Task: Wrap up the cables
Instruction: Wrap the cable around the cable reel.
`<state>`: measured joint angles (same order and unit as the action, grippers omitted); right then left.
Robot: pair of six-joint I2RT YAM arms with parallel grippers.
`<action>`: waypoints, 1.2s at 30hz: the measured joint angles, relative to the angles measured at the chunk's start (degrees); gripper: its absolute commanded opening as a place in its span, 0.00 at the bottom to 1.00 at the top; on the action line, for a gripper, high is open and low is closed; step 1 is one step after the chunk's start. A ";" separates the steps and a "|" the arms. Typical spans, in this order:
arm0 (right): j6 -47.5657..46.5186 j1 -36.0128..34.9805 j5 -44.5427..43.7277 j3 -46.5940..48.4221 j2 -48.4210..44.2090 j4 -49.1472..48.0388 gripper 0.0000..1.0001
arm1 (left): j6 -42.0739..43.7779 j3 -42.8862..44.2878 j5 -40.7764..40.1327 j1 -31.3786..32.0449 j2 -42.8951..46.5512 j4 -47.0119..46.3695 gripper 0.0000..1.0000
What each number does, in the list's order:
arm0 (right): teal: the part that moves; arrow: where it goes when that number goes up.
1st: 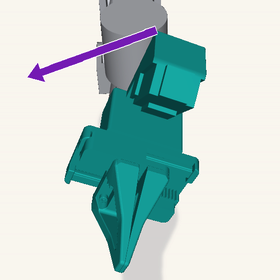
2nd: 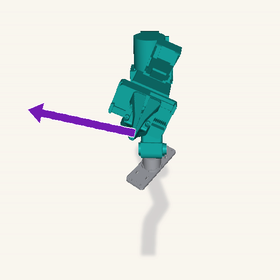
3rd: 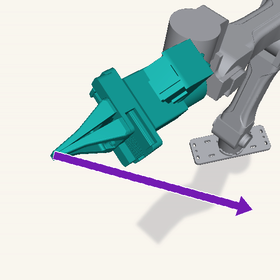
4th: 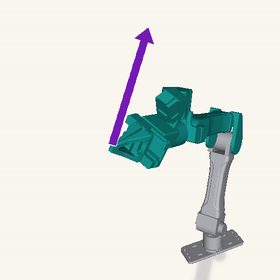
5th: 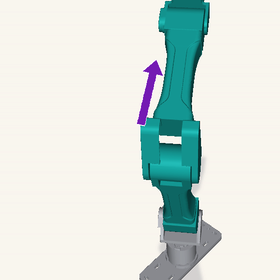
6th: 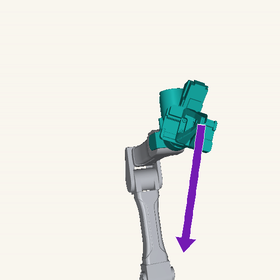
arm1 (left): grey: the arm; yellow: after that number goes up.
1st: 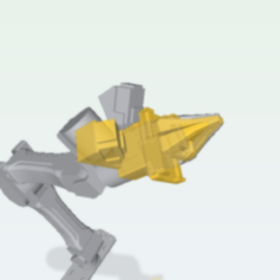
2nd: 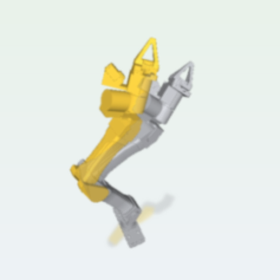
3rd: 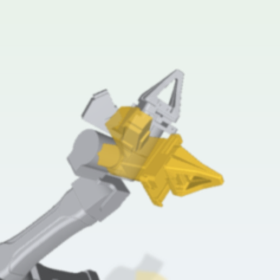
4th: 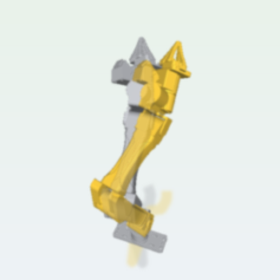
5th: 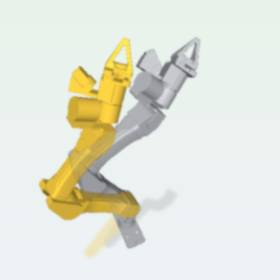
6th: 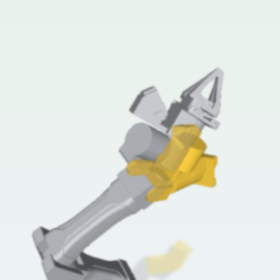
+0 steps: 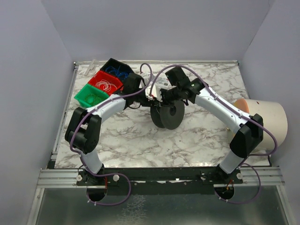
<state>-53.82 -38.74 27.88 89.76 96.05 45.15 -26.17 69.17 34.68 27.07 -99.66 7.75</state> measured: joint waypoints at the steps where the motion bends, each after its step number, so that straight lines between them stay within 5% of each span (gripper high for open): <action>1: -0.68 -0.31 0.00 0.42 0.20 0.66 0.00 | -0.07 0.00 -0.02 0.00 0.00 0.00 0.00; 10: -4.81 -6.05 -2.80 0.48 1.68 5.97 0.00 | -2.60 -1.07 -0.24 -1.29 0.00 -0.83 0.00; 21: -4.17 -10.32 -8.13 -1.77 3.48 14.99 0.01 | -10.56 -9.07 1.57 -4.68 0.13 -12.74 0.00; 31: 3.32 -9.16 -2.25 -2.21 -3.17 20.22 0.41 | -12.39 -12.20 4.57 -6.23 0.15 -18.43 0.00; 36: 7.69 -1.84 1.62 -3.72 -9.20 17.05 0.46 | -12.68 -12.39 4.96 -6.91 -1.22 -19.37 0.33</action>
<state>-46.13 -40.58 29.50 86.04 86.85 62.19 -38.85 56.77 39.64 20.16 -100.88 -11.62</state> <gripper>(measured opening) 0.437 0.121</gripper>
